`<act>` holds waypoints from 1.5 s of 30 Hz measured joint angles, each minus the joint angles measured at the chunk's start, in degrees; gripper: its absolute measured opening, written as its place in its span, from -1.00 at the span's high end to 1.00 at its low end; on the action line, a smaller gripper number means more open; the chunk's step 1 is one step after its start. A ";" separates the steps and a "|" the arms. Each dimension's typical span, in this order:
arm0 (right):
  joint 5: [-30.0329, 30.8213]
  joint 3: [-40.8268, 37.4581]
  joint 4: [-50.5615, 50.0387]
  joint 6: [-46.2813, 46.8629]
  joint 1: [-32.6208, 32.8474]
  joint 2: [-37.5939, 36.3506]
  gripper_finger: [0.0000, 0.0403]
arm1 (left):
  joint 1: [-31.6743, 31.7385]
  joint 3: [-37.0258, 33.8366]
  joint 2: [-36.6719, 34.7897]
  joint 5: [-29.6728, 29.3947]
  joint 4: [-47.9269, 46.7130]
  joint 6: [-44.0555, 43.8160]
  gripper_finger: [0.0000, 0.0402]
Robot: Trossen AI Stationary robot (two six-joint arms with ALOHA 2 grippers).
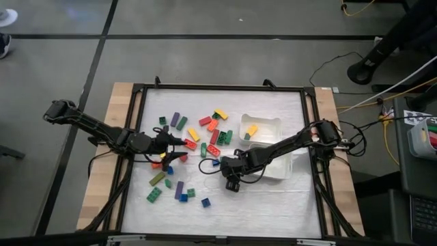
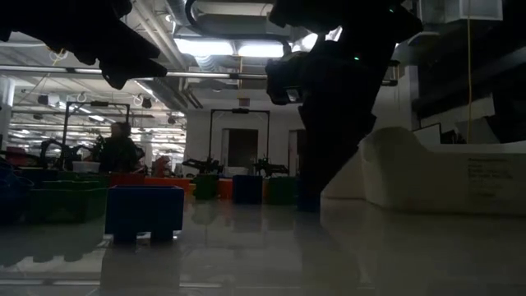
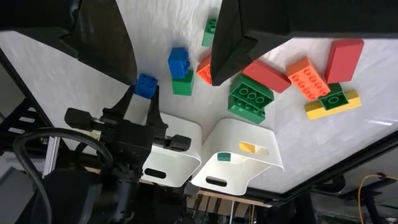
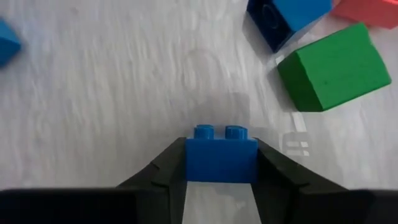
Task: Sort blocks by size
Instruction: Put the blue cube game piece into the bottom white bin
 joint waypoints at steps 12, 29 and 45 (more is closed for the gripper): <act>-22.59 0.00 -0.10 0.08 -2.39 -4.24 0.29 | 0.00 0.00 0.00 0.00 -0.05 -0.95 0.05; -54.37 0.04 -9.98 -0.20 -6.73 -9.61 0.29 | 0.04 -0.04 0.00 -0.02 -0.74 -1.27 0.05; -37.43 0.11 -41.29 -12.49 -6.75 -12.42 0.26 | 0.02 -0.04 0.00 -0.02 -0.54 -1.27 0.05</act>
